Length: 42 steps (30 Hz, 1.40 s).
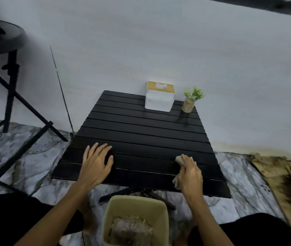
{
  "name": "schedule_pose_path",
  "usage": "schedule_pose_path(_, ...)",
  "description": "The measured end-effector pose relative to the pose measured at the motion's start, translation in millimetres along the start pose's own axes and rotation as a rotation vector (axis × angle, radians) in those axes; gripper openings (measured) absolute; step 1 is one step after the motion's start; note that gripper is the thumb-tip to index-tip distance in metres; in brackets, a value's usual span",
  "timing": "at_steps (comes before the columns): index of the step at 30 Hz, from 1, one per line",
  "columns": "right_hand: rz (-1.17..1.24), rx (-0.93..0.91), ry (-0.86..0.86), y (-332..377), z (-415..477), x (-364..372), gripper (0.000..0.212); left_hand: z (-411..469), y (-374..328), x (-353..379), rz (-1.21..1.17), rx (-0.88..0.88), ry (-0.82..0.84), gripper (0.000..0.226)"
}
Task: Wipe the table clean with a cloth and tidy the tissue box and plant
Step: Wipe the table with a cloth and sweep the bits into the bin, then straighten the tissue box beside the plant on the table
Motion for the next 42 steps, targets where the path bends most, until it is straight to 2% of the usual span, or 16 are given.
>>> schedule_pose_path(4, -0.087, 0.132, -0.049, -55, 9, -29, 0.038, 5, -15, 9, -0.001, 0.006, 0.003, 0.067)
schedule_pose_path(9, -0.104, 0.128, -0.063, -79, 23, -41, 0.039, 9, -25, 9, -0.012, 0.015, 0.025, 0.07)
schedule_pose_path(15, -0.311, 0.044, 0.11, -80, 40, -41, 0.069, 10, -26, 7, -0.026, 0.017, 0.058, 0.072)
schedule_pose_path(19, -0.342, -0.015, 0.191, -77, 35, -40, 0.085, 9, -24, 7, -0.041, 0.018, 0.075, 0.074)
schedule_pose_path(23, -0.348, -0.026, 0.204, -70, 28, -40, 0.082, 10, -24, 8, -0.04, 0.02, 0.088, 0.074)
schedule_pose_path(29, -0.345, -0.011, 0.156, -64, 22, -44, 0.063, 15, -30, 4, -0.075, 0.014, 0.069, 0.063)
schedule_pose_path(31, -0.347, -0.019, 0.167, -67, 23, -43, 0.065, 17, -31, 3, -0.099, 0.02, 0.061, 0.064)
schedule_pose_path(34, -0.46, -0.094, 0.143, -73, 28, -38, 0.079, 24, -34, 0, -0.182, 0.045, 0.025, 0.058)
schedule_pose_path(37, -0.561, -0.151, 0.057, -61, 40, -38, 0.072, 37, -44, -5, -0.275, 0.015, -0.014, 0.055)
schedule_pose_path(40, -0.501, -0.194, 0.035, -37, 64, -35, 0.078, 61, -55, -5, -0.324, -0.012, -0.002, 0.066)
schedule_pose_path(42, -0.413, -0.211, 0.101, -23, 88, -26, 0.085, 84, -61, -3, -0.348, -0.022, 0.026, 0.073)
Point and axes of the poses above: each hand's wrist, its own z-axis towards the middle knuckle, its own x-axis out of the palm, y = z × x, the point moved 1 cm from there along z, towards the middle knuckle, and after that the axes turned 7 degrees about -z, right-handed, at the moved point
